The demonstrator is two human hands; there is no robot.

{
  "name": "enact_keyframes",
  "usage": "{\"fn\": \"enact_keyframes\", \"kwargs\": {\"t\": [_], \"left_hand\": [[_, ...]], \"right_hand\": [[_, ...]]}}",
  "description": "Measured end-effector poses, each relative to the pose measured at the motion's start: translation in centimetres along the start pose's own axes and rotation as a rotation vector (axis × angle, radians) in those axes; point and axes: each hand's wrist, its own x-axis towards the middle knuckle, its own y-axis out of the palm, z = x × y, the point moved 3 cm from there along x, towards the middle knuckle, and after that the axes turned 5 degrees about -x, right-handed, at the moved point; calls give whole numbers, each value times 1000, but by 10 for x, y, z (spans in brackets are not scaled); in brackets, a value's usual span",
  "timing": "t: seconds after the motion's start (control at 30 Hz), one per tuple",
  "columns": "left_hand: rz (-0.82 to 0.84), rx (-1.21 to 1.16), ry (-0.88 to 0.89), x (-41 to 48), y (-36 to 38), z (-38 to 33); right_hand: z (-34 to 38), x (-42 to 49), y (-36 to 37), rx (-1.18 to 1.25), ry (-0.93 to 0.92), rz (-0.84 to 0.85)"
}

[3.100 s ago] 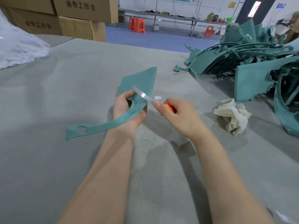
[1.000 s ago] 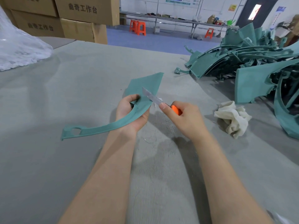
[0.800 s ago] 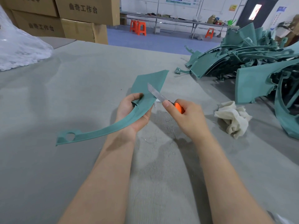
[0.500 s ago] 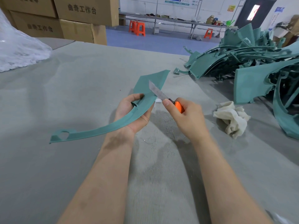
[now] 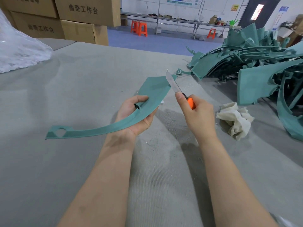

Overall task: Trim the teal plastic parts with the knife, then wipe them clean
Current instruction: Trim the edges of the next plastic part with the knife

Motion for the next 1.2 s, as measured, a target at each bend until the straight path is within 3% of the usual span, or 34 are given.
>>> {"fn": "enact_keyframes", "kwargs": {"t": [0.47,0.6,0.83,1.2], "left_hand": [[-31,13,6,1,-1,-1],[-42,-34,10,2,-3,-2],[-37,-140,-1,0,-2,-4],[-30,-88,-4,-2,0,-2]], "right_hand": [[-8,5,-11,-70,84,-96],[-2,1,-10,22,15,-45],[10,-7,4,67,-144,187],[6,-6,7,28,-120,139]]}}
